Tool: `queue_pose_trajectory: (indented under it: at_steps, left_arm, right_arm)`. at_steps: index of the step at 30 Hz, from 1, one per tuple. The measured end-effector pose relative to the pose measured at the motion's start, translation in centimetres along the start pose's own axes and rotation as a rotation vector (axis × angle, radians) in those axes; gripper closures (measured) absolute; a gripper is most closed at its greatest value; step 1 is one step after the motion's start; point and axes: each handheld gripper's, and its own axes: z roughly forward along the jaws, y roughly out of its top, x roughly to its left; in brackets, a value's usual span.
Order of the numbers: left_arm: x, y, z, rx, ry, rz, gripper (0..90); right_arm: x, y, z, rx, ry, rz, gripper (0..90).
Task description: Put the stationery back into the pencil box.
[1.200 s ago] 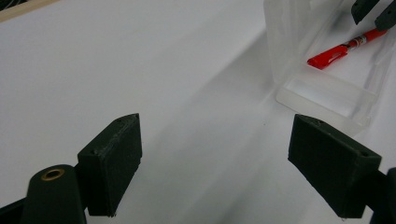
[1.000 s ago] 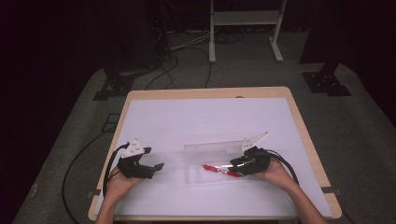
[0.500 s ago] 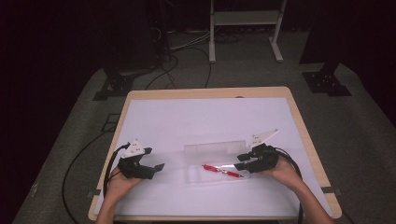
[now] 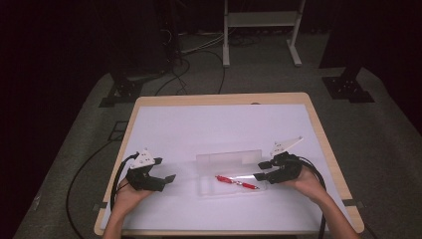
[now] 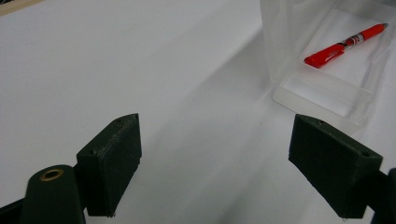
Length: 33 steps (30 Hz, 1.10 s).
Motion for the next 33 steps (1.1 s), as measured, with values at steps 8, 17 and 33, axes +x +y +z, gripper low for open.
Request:
queue_pose_trajectory:
  at_steps: [8,17,33]
  left_arm:
    - [0.0,0.0,0.0,-0.002,-0.002,0.0,16.5]
    - [0.0,0.0,0.0,0.001,-0.002,-0.001,16.2]
    - [0.0,0.0,0.1,0.003,-0.008,0.002,16.2]
  right_arm:
    - [-0.3,-0.4,-0.7,-0.006,-0.017,0.012,44.2]
    - [-0.5,-0.9,-1.4,-0.011,-0.034,0.024,42.2]
    - [-1.1,-2.7,-2.5,-0.016,-0.071,0.059,40.7]
